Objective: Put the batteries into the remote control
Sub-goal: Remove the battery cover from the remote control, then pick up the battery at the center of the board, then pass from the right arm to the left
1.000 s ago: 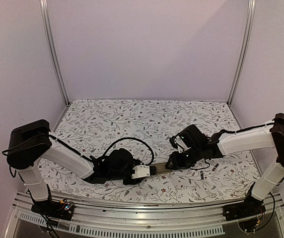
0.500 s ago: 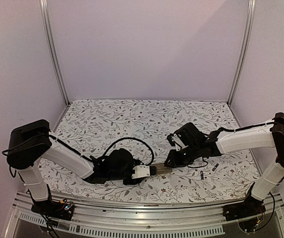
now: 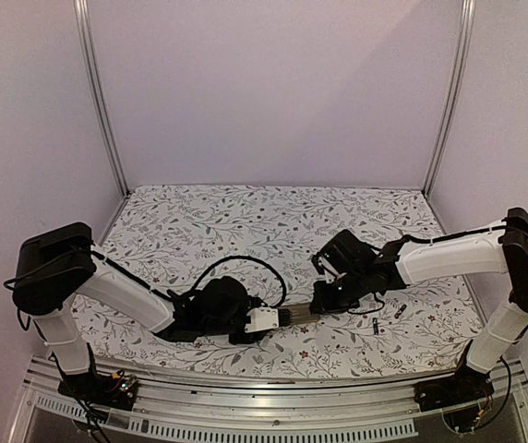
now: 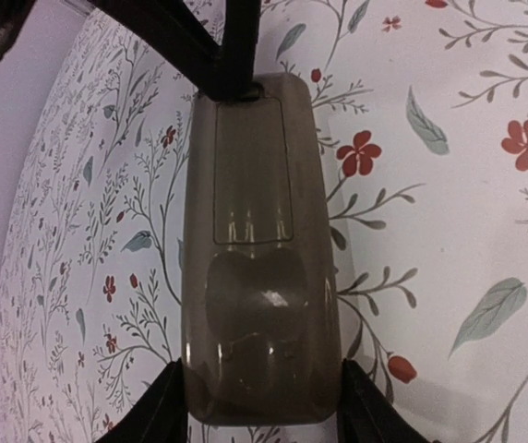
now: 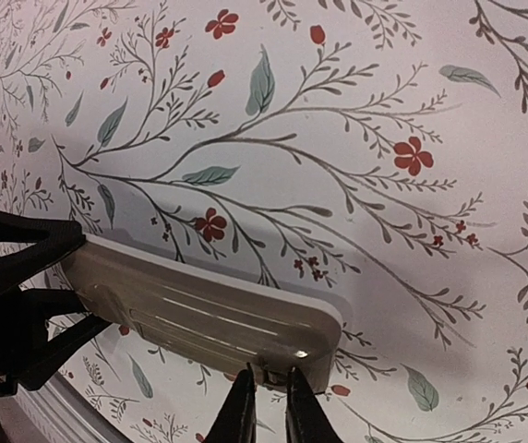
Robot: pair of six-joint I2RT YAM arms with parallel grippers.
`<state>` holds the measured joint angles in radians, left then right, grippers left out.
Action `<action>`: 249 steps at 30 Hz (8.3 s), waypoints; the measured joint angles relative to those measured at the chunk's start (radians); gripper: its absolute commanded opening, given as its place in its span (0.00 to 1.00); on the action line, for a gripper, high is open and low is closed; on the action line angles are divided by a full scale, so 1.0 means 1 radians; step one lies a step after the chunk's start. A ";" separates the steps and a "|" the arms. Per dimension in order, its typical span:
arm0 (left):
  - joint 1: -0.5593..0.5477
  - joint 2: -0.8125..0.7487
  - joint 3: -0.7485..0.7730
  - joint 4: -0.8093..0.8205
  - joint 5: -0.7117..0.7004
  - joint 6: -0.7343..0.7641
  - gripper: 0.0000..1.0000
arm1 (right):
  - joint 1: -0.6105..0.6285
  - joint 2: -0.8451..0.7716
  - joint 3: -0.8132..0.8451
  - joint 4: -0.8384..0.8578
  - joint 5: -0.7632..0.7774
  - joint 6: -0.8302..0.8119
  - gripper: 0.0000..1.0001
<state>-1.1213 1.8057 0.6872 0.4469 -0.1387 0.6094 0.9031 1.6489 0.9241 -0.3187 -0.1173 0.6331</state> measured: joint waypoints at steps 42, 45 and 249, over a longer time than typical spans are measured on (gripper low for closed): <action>-0.002 0.000 0.000 -0.003 -0.013 -0.019 0.00 | 0.028 0.076 0.104 -0.102 0.067 0.055 0.13; -0.002 0.000 0.000 -0.003 -0.015 -0.020 0.00 | 0.032 0.083 0.115 -0.109 0.079 0.049 0.13; 0.045 -0.018 0.087 -0.224 0.143 0.006 0.00 | -0.216 -0.517 -0.068 0.145 -0.378 -0.777 0.00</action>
<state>-1.0763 1.7878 0.7738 0.2234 0.0048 0.6155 0.6872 1.1316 0.8566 -0.1741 -0.4953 -0.1444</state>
